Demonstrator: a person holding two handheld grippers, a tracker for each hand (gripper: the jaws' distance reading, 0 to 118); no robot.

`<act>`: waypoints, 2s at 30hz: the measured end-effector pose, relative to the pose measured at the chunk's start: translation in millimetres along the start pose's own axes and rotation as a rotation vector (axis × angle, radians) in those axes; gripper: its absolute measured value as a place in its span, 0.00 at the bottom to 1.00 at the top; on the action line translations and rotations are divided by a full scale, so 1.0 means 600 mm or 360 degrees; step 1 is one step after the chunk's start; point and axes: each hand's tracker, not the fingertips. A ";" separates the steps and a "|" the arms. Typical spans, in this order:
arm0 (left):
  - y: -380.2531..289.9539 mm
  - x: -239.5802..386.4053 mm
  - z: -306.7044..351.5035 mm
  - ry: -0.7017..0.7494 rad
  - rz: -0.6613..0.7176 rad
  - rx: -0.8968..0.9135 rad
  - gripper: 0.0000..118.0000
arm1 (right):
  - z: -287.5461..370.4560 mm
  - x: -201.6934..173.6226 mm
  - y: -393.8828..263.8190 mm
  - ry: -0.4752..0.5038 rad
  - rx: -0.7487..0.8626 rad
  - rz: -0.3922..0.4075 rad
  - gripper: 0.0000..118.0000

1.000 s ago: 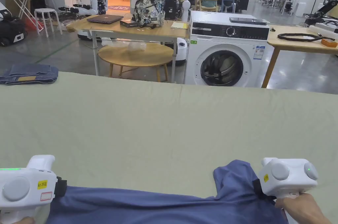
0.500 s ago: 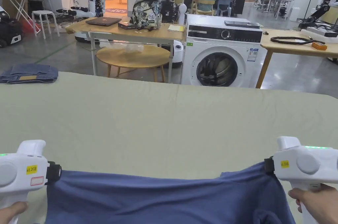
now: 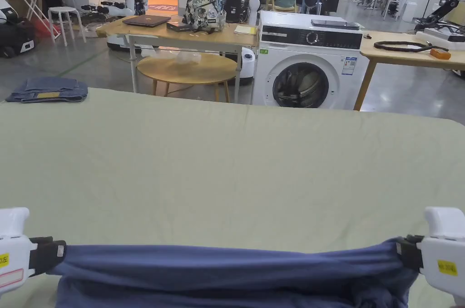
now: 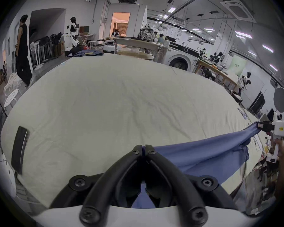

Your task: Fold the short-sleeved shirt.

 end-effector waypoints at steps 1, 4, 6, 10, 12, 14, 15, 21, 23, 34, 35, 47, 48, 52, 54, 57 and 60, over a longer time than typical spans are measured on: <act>-0.012 -0.002 0.008 -0.0013 -0.0004 -0.0005 0.00 | 0.012 -0.001 -0.018 -0.0004 -0.0010 0.0002 0.00; -0.041 -0.003 0.023 -0.0009 -0.0047 -0.0053 0.00 | 0.031 0.000 -0.060 -0.0028 -0.0071 0.0017 0.00; -0.060 -0.002 0.026 -0.0004 -0.0097 -0.0109 0.00 | 0.032 0.002 -0.088 -0.0041 -0.0140 0.0033 0.00; -0.100 -0.003 0.011 0.0030 -0.0165 -0.0276 0.00 | 0.010 0.000 -0.149 -0.0088 -0.0283 0.0072 0.00; -0.117 -0.002 -0.003 0.0055 -0.0186 -0.0363 0.00 | -0.008 -0.003 -0.177 -0.0111 -0.0343 0.0088 0.00; -0.131 -0.001 -0.019 0.0091 -0.0216 -0.0447 0.00 | -0.032 0.007 -0.197 -0.0136 -0.0390 0.0113 0.00; -0.138 0.000 -0.028 0.0126 -0.0226 -0.0485 0.00 | -0.044 0.011 -0.207 -0.0141 -0.0413 0.0109 0.00; -0.142 0.014 -0.041 0.0184 -0.0277 -0.0504 0.00 | -0.077 0.011 -0.224 -0.0137 -0.0437 0.0095 0.00; -0.143 0.019 -0.046 0.0201 -0.0294 -0.0507 0.00 | -0.082 0.012 -0.225 -0.0151 -0.0425 0.0112 0.08; -0.076 0.050 0.000 0.0092 -0.0122 -0.0065 0.28 | 0.012 -0.003 -0.130 -0.0362 -0.0001 0.0040 0.61; -0.070 0.059 0.000 0.0090 -0.0138 -0.0010 0.28 | 0.014 -0.007 -0.123 -0.0371 0.0053 0.0037 0.61; -0.024 0.193 -0.002 0.0151 -0.0290 0.0728 0.28 | 0.030 -0.164 -0.061 -0.0242 0.0962 -0.0091 0.37; -0.020 0.204 0.001 0.0154 -0.0303 0.0776 0.27 | 0.031 -0.178 -0.057 -0.0258 0.1014 -0.0081 0.24; -0.010 0.232 0.009 0.0279 -0.0366 0.0918 0.05 | 0.028 -0.211 -0.038 -0.0226 0.1053 -0.0106 0.00; -0.007 0.239 0.015 0.0290 -0.0384 0.0997 0.00 | 0.025 -0.221 -0.032 -0.0216 0.1062 -0.0122 0.00; -0.001 0.243 0.022 0.0298 -0.0376 0.1001 0.00 | 0.027 -0.234 -0.030 -0.0222 0.1091 -0.0112 0.00; 0.002 0.233 0.031 0.0275 -0.0337 0.0983 0.00 | 0.024 -0.245 -0.026 -0.0205 0.1092 -0.0078 0.00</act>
